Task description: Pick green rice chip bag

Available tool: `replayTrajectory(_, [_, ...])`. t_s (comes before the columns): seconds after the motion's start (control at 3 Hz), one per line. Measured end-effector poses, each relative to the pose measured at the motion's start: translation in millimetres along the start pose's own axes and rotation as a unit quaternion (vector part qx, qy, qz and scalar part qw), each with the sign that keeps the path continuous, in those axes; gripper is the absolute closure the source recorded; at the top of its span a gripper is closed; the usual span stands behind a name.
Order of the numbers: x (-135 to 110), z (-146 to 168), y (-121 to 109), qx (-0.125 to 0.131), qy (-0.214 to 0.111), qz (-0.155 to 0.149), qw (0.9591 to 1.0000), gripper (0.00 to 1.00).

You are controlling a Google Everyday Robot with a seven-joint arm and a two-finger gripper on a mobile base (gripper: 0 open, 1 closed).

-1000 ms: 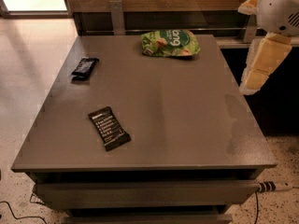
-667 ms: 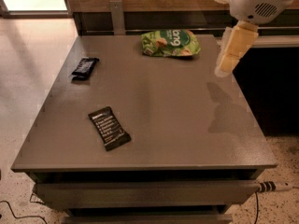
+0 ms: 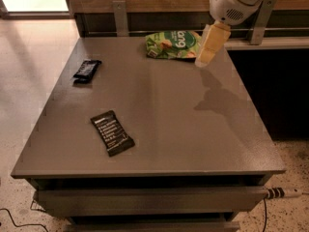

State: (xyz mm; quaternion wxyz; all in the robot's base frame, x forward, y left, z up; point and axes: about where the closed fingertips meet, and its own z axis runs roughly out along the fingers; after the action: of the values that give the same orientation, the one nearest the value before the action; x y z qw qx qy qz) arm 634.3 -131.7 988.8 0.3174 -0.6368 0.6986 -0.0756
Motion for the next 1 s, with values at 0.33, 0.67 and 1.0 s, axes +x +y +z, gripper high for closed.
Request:
replayTrajectory(0.33, [0.9,27.1,-27.6,0.017,0.021,0.006,0.9996,0.00])
replayTrajectory(0.67, [-1.3,31.1,-28.7,0.018,0.018,0.005,0.9997,0.00])
replayTrajectory(1.0, [-9.9,50.5,-38.6,0.022,0.012,0.001,0.9997,0.00])
